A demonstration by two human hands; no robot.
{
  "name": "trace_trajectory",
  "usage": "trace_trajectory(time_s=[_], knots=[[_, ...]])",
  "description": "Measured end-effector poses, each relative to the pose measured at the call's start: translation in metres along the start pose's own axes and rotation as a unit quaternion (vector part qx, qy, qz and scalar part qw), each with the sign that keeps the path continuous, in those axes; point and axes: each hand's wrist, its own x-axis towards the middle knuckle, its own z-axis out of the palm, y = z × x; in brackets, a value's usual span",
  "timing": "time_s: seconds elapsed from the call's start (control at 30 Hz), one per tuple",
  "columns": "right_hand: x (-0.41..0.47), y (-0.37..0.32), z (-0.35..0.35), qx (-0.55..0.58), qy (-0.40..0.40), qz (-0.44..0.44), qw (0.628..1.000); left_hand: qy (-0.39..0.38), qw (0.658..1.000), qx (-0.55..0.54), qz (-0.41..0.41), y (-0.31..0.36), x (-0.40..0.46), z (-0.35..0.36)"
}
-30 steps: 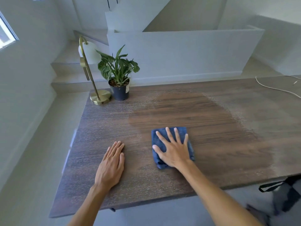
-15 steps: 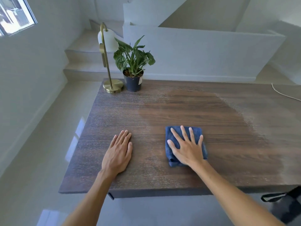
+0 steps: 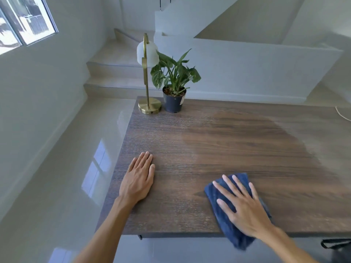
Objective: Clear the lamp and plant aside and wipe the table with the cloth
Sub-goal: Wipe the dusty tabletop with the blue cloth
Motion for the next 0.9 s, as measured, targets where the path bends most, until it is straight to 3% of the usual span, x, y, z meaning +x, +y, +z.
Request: trace_trajectory(time_s=[0.13,0.2,0.3,0.37,0.47,0.57,0.63,0.7,0.77,0.9], knots=[[0.12,-0.073,-0.004,0.046,-0.019,0.074,0.996,-0.002,1.0,-0.004,-0.009,-0.009,0.002,0.0],[0.151,-0.134,-0.002,0.048,-0.005,0.027,0.998,-0.005,1.0,-0.004,-0.002,-0.014,0.012,0.0],[0.125,-0.203,0.005,0.037,0.015,-0.064,0.997,-0.003,0.999,-0.034,0.007,-0.026,0.023,-0.002],[0.077,-0.211,0.011,0.056,0.007,-0.122,0.991,-0.025,0.998,-0.055,0.019,-0.04,0.023,-0.009],[0.014,-0.161,0.014,0.009,0.047,-0.153,0.987,-0.028,0.998,-0.042,0.038,-0.052,0.026,-0.016],[0.019,-0.087,0.012,0.001,0.021,-0.059,0.998,-0.031,0.998,-0.037,0.048,-0.049,0.028,-0.014],[0.061,-0.074,0.002,-0.001,0.015,0.042,0.999,-0.021,0.997,-0.046,0.054,-0.046,0.024,-0.012],[0.119,-0.097,-0.001,0.013,0.008,0.088,0.996,-0.008,0.996,-0.072,0.053,-0.047,0.024,-0.013],[0.167,-0.146,-0.001,0.033,0.007,0.073,0.997,0.017,0.994,-0.092,0.05,-0.05,0.029,-0.014],[0.16,-0.25,0.0,0.061,0.011,-0.048,0.997,0.016,0.986,-0.165,0.0,-0.049,0.039,-0.019]])
